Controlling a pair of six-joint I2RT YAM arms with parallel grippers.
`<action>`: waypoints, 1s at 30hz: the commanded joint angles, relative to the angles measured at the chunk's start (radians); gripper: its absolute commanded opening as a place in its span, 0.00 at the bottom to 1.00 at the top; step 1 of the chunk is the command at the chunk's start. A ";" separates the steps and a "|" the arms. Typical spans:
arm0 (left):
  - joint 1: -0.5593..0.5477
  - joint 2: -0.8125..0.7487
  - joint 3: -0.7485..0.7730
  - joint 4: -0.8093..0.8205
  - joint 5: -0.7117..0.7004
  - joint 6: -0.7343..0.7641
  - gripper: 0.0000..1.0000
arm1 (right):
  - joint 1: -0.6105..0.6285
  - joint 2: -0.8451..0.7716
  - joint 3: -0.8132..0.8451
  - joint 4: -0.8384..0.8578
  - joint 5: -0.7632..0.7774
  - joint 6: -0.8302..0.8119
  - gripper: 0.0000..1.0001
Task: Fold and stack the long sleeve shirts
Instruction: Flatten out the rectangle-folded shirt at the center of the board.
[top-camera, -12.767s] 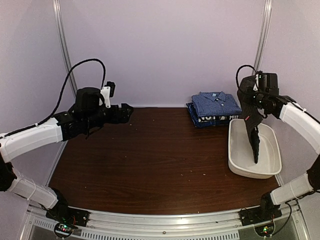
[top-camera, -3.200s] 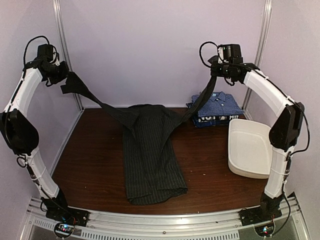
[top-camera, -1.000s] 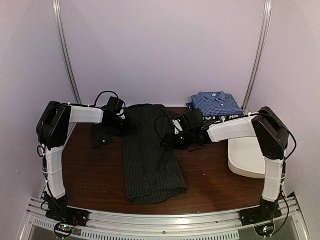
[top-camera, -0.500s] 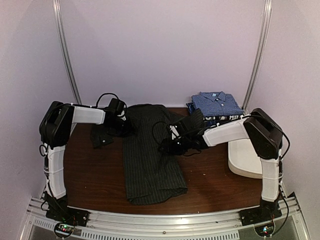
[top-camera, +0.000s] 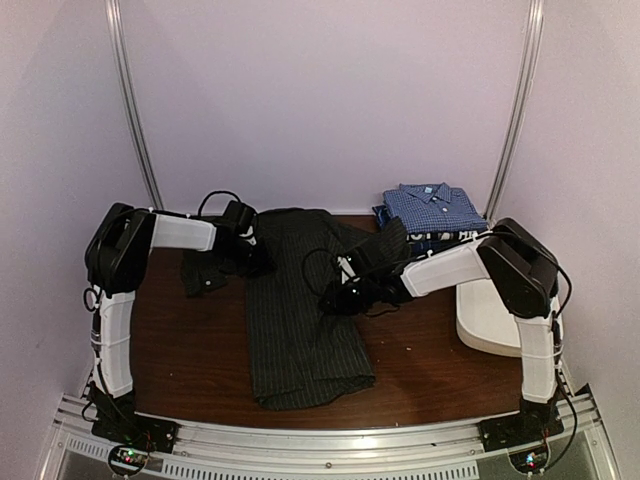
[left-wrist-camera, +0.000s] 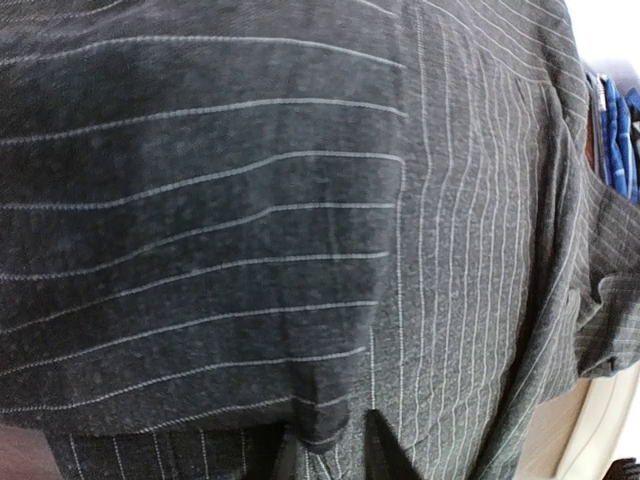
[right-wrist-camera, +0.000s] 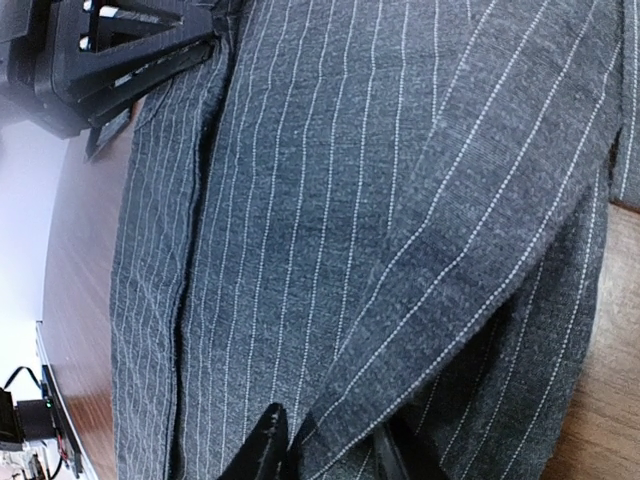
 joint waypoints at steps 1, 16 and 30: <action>-0.004 0.009 0.035 0.023 -0.028 0.006 0.12 | 0.007 0.018 0.022 0.004 -0.002 -0.007 0.20; 0.032 -0.120 -0.013 -0.058 -0.136 0.073 0.00 | -0.070 -0.120 -0.036 -0.112 0.070 -0.092 0.00; 0.291 -0.242 -0.245 -0.078 -0.057 0.204 0.00 | -0.225 -0.213 -0.150 -0.201 0.088 -0.228 0.00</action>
